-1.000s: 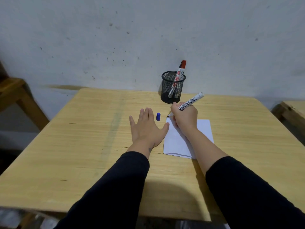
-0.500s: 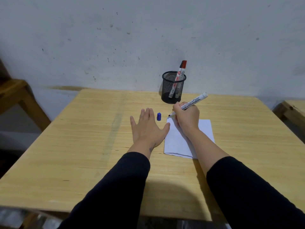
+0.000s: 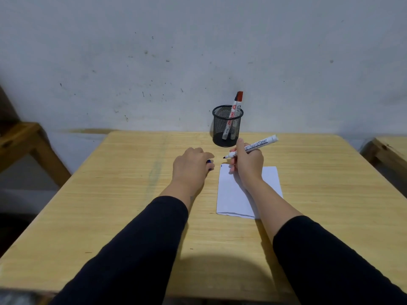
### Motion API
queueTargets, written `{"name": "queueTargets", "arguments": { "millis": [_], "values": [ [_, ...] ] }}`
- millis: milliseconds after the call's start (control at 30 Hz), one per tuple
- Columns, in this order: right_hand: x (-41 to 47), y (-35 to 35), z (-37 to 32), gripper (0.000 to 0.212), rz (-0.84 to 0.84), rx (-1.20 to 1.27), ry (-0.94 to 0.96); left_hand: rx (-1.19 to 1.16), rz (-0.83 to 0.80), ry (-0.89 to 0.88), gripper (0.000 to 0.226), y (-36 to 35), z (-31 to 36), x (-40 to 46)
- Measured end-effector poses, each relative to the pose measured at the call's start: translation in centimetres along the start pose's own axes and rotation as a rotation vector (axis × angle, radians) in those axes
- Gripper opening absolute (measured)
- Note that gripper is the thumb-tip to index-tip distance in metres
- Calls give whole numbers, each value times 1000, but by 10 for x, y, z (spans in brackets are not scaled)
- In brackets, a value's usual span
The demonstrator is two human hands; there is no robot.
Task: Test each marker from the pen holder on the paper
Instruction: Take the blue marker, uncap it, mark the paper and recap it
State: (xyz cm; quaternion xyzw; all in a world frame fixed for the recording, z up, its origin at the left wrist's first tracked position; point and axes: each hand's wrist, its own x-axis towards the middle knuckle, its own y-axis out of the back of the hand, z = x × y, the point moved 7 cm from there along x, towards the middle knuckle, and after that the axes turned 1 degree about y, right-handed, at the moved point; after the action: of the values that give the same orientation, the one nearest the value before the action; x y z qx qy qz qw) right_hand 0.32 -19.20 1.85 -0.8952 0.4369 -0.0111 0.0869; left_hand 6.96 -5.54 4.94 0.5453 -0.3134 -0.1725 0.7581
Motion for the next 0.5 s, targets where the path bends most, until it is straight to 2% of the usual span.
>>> {"name": "queueTargets", "arguments": {
  "millis": [100,200,267,500],
  "values": [
    [-3,1,-4,40,6,59,-41,-173,-27,106,18,2,0,2],
    [-3,9,-23,37,45,21,-17,-743,94,318,6,10,-10,0],
    [-1,12,-41,35,50,-9,39,-1012,129,396,7,17,-9,-2],
    [-7,12,-82,34,43,8,160,-1249,171,386,12,35,11,7]
  ]
}}
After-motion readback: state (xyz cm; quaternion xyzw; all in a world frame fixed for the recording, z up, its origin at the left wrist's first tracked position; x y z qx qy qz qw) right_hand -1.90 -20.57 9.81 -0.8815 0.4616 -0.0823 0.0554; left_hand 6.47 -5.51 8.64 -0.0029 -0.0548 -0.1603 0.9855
